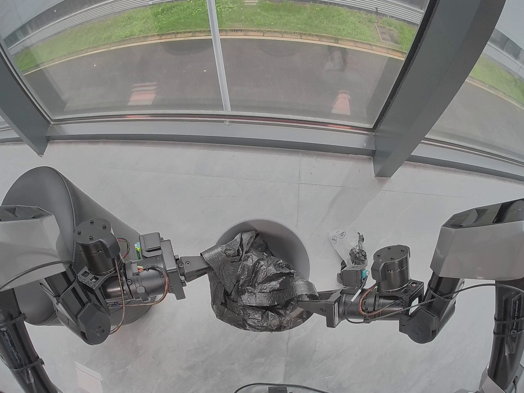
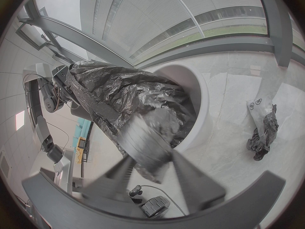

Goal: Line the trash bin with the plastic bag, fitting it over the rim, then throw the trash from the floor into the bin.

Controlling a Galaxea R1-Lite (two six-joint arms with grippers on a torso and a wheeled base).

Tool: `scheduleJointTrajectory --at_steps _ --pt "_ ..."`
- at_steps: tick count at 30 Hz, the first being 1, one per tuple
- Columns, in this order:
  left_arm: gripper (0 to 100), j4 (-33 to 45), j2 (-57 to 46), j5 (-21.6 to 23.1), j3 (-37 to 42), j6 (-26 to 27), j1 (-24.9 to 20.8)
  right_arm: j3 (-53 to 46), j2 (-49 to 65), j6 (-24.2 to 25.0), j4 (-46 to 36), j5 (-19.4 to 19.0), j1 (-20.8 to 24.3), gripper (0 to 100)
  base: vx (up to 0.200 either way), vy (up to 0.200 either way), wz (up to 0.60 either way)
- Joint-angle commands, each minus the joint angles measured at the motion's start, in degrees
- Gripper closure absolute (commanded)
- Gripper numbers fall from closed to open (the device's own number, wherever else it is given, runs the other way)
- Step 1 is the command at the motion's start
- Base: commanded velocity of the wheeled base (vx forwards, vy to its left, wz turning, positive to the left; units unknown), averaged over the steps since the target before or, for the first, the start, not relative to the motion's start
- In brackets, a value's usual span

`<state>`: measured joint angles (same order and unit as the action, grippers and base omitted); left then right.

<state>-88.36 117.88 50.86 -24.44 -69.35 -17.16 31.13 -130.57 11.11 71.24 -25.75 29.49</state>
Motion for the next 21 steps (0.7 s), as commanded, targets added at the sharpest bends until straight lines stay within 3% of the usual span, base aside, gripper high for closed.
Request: scheduleJointTrajectory --at_steps 1,10,15,17,19,20,21 --pt "100 -0.3 0.8 0.0 0.4 -0.1 -0.1 -0.3 0.4 0.0 0.1 0.1 0.0 0 0.0 0.0 0.0" --pt "100 -0.3 0.7 0.0 0.0 -0.2 -0.1 -2.1 5.2 -0.8 0.5 0.2 -1.6 0 0.0 0.0 0.0" --pt "100 -0.3 0.2 -0.1 -0.3 -0.2 -0.1 0.9 8.7 -6.4 -0.3 1.0 0.2 0 0.0 0.0 0.0" --pt "100 -0.3 0.2 -0.1 -0.4 -0.3 -0.1 2.4 8.8 -7.1 -0.8 3.6 2.5 0 0.0 0.0 0.0" --pt "100 -0.4 -0.1 -0.1 -0.4 -0.3 0.0 4.8 8.1 -7.3 -1.9 11.9 6.7 0 0.0 0.0 0.0" --pt "100 -0.4 -0.1 -0.1 -0.4 -0.3 0.0 4.8 8.1 -7.3 -1.9 11.9 6.7 0 0.0 0.0 0.0" --pt "100 -0.4 -0.3 -0.1 -0.5 -0.3 0.0 7.1 6.7 -8.2 -2.3 19.9 10.5 0 0.0 0.0 0.0"
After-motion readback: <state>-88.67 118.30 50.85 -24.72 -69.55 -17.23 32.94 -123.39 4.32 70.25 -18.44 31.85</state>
